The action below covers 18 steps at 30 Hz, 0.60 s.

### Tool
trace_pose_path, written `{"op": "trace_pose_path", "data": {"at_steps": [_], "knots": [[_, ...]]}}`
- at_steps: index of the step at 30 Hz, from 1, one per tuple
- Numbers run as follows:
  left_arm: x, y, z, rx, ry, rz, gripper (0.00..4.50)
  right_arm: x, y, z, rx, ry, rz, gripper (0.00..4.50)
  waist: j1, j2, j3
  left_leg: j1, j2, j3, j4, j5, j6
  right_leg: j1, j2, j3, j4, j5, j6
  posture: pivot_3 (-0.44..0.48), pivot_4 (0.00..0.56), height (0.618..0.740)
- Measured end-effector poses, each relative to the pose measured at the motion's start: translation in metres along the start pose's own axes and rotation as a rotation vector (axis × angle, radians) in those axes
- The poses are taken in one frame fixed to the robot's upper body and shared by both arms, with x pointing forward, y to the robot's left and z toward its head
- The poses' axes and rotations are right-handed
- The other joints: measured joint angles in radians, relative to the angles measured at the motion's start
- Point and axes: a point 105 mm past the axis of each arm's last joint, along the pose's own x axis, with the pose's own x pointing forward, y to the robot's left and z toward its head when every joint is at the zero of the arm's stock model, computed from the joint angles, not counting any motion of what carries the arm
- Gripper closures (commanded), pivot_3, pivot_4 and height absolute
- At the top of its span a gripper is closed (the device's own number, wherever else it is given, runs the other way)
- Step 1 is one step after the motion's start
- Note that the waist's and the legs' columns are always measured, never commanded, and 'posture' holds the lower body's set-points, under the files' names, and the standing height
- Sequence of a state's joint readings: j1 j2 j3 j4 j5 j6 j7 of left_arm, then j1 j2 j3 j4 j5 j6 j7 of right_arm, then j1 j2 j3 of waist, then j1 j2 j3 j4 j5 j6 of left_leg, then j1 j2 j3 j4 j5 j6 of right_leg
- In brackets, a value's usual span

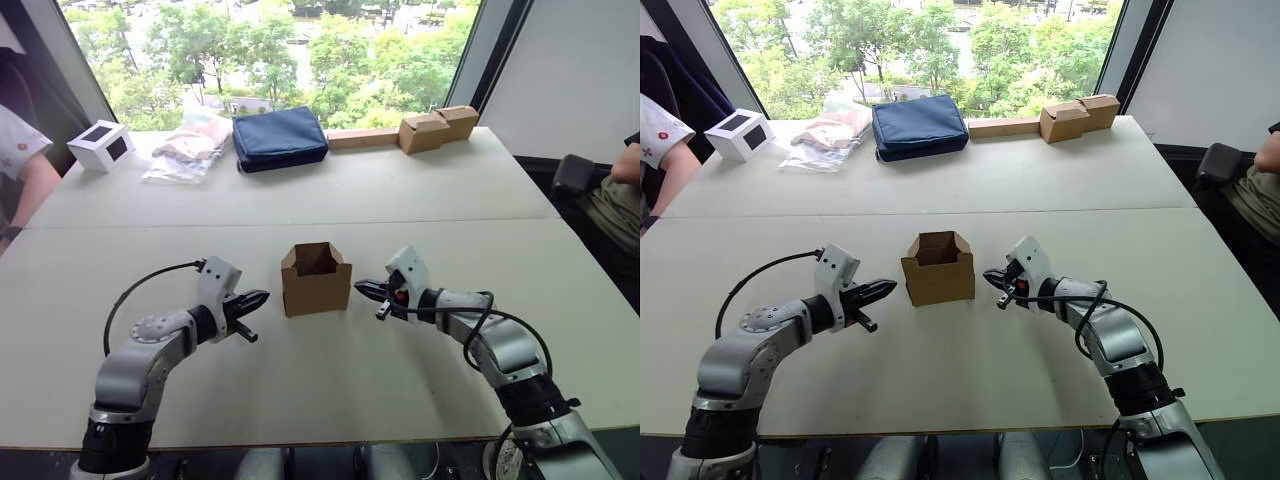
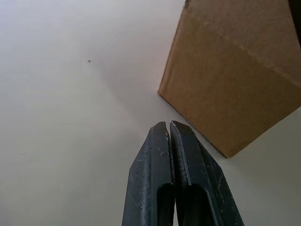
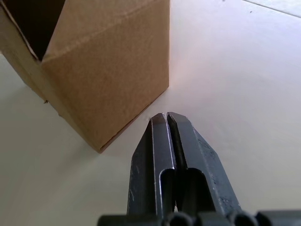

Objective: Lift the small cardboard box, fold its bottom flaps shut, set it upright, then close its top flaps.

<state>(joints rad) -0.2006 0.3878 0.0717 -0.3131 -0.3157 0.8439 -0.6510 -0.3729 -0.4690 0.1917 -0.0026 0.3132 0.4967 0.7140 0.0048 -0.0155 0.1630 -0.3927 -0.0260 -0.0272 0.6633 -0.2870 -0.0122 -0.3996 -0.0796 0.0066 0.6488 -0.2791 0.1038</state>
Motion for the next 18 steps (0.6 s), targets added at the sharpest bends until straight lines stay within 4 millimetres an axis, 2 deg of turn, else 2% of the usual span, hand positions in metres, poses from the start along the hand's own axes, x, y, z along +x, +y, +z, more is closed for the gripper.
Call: {"op": "trace_pose_path", "data": {"at_steps": [3,9,18], "knots": [[0.006,-0.004,0.007,0.023,-0.009,-0.03,4.42,0.004,0.012,-0.001,-0.004,0.002,0.053,4.5,0.0,0.0,0.0,0.0,0.0,0.0,0.0,0.0,0.0,0.0,0.0,0.0,0.0,0.0,0.0,0.0,0.15,0.74],[0.002,-0.001,0.004,0.067,0.024,-0.039,4.42,0.002,0.027,-0.01,0.007,0.023,0.095,4.5,-0.001,0.0,0.0,0.0,0.0,0.0,0.0,0.0,0.0,0.0,0.0,0.0,0.0,0.0,0.0,0.0,0.15,0.74],[0.0,-0.004,-0.002,0.041,0.046,-0.08,4.42,-0.001,0.025,-0.009,-0.017,0.036,0.076,4.5,0.0,0.0,0.0,0.0,0.0,0.0,0.0,0.0,0.0,0.0,-0.001,0.0,0.0,0.0,0.0,0.0,0.15,0.74]]}}
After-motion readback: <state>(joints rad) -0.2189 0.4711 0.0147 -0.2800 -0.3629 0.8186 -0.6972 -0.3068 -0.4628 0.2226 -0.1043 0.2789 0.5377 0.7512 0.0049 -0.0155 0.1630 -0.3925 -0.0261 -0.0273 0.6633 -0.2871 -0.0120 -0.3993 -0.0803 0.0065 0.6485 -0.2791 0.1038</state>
